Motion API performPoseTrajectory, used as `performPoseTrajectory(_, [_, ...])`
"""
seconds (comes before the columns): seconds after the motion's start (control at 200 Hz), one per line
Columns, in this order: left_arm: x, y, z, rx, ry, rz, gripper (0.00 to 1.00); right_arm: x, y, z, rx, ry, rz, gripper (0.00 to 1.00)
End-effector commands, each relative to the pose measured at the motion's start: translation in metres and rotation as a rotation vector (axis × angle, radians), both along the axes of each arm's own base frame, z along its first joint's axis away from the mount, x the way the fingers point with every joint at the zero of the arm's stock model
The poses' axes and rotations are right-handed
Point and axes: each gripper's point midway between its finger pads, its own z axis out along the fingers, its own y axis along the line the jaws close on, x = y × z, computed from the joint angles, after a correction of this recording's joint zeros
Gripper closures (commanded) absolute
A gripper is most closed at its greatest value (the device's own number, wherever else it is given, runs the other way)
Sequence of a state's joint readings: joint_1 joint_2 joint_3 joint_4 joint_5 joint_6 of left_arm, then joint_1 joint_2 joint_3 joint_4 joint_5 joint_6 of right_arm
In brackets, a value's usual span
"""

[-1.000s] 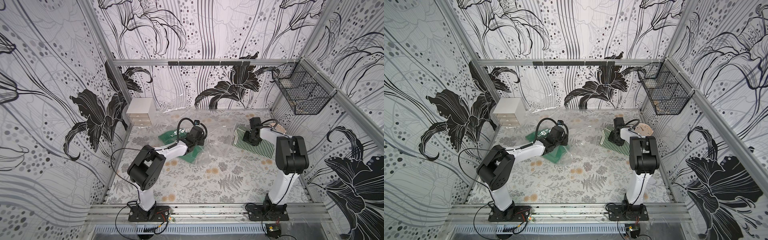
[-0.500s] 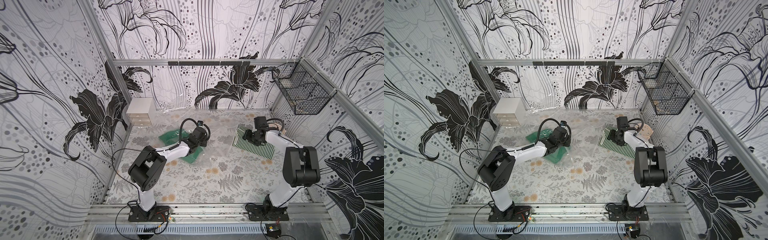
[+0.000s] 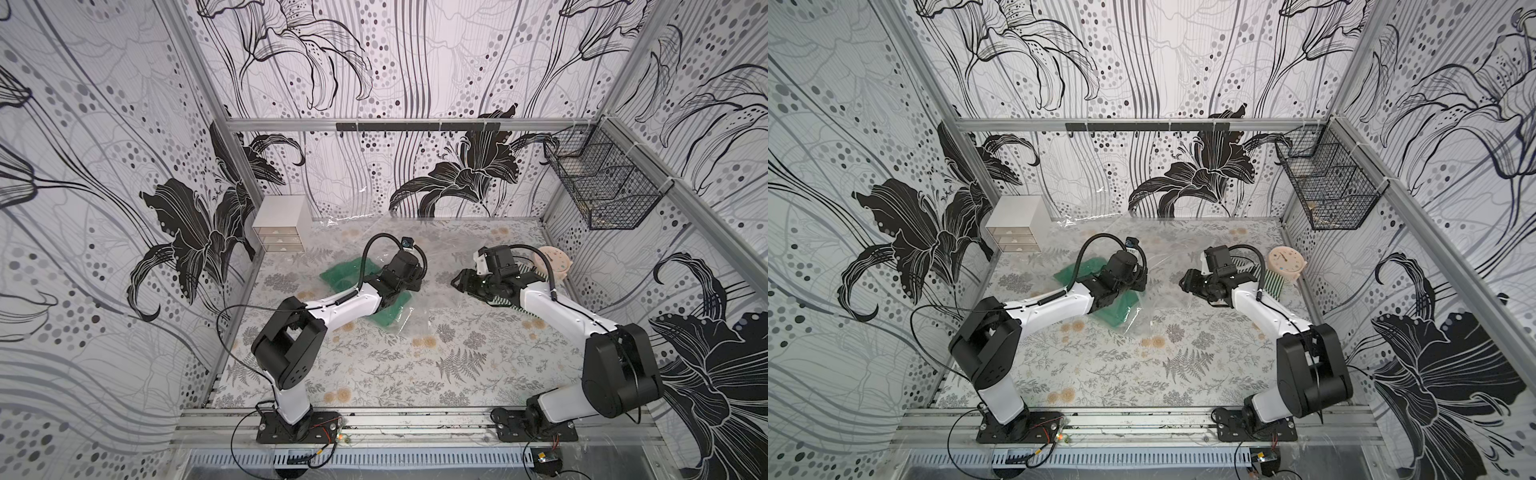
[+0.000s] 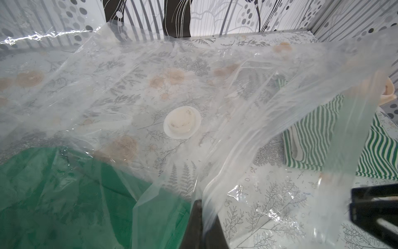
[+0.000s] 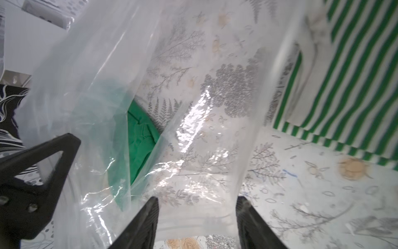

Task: Take the tank top out of the vacuum bag
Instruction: Take out the tank top from the vacuum bag.

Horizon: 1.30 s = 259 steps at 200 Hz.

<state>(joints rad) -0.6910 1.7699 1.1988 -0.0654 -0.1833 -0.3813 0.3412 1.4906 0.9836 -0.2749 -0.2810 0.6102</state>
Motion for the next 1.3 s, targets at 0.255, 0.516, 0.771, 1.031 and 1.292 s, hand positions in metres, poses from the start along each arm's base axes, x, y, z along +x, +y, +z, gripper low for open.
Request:
performPoseTrajectory(0.255, [-0.002,-0.025,0.051,-0.065,-0.111,-0.038,1.00,0.020,0.084,-0.019,0.169,0.030,0.135,0.43])
performPoseTrajectory(0.516, [0.001,-0.038,0.060,-0.099,-0.122,-0.049,1.00,0.014,0.106,-0.041,0.248,0.085,0.179,0.45])
performPoseTrajectory(0.771, [0.000,-0.042,0.061,-0.100,-0.121,-0.057,1.00,0.012,0.133,-0.028,0.438,0.049,0.272,0.47])
performPoseTrajectory(1.031, [-0.001,-0.040,0.071,-0.108,-0.135,-0.053,1.00,0.020,0.139,-0.069,0.373,0.139,0.249,0.48])
performPoseTrajectory(1.292, [-0.002,-0.036,0.085,-0.116,-0.164,-0.036,1.00,0.013,0.105,-0.116,0.147,0.229,0.140,0.40])
